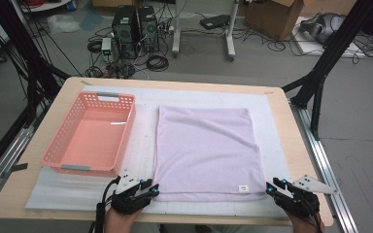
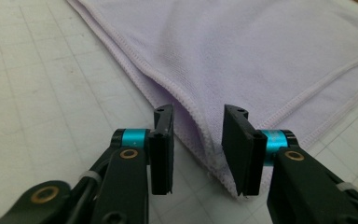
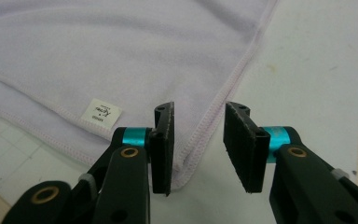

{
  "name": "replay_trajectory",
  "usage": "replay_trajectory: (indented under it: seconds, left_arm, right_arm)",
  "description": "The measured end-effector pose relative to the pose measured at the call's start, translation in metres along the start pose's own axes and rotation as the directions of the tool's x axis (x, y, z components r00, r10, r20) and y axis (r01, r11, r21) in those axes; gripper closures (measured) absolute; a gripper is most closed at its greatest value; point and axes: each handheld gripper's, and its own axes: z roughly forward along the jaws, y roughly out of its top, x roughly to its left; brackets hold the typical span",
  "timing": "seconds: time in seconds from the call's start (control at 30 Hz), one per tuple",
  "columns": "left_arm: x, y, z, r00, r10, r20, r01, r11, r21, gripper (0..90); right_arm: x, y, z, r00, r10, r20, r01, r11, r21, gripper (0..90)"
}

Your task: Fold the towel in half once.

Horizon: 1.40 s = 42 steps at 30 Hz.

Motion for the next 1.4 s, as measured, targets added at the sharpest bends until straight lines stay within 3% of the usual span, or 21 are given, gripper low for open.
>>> replay_trajectory:
  seconds: [0.2, 0.27, 0.4, 0.5, 0.7, 0.93, 1.2, 1.4]
  left_arm:
    - [-0.002, -0.002, 0.000, 0.9998, 0.018, 0.001, -0.018, 0.9998, -0.007, 78.9]
    - [-0.003, -0.002, -0.001, 0.9997, 0.025, -0.001, -0.025, 0.9996, -0.011, 84.6]
    - [-0.004, -0.001, -0.002, 0.9995, 0.030, 0.003, -0.030, 0.9993, -0.023, 86.0]
    - [-0.003, 0.000, -0.005, 0.9997, 0.024, 0.010, -0.023, 0.9990, -0.038, 86.2]
    - [-0.005, 0.003, -0.011, 0.9992, 0.032, 0.023, -0.030, 0.9966, -0.076, 86.1]
    - [-0.005, 0.002, -0.010, 0.9989, 0.039, 0.026, -0.037, 0.9966, -0.074, 85.5]
    - [-0.007, 0.007, -0.019, 0.9988, 0.033, 0.037, -0.027, 0.9906, -0.134, 86.3]
    - [-0.006, 0.007, -0.016, 0.9986, 0.040, 0.036, -0.036, 0.9942, -0.101, 85.4]
  right_arm:
    - [0.002, -0.005, 0.014, 0.9996, 0.003, -0.030, -0.001, 0.997, 0.082, 65.0]
    - [0.003, -0.006, 0.017, 0.9993, 0.006, -0.036, -0.003, 0.995, 0.098, 71.1]
    - [0.005, -0.006, 0.018, 0.9986, 0.000, -0.052, 0.005, 0.994, 0.108, 81.0]
    - [0.004, -0.006, 0.019, 0.9974, 0.020, -0.069, -0.013, 0.994, 0.107, 85.4]
    - [0.006, -0.001, 0.010, 0.9983, -0.006, -0.057, 0.010, 0.997, 0.077, 86.2]
    - [0.007, 0.000, 0.010, 0.9984, -0.023, -0.052, 0.028, 0.995, 0.093, 85.9]
    - [0.007, 0.005, 0.001, 0.9974, -0.024, -0.068, 0.026, 0.999, 0.031, 86.7]
    - [0.008, 0.009, -0.002, 0.9967, -0.036, -0.072, 0.039, 0.999, 0.030, 86.6]
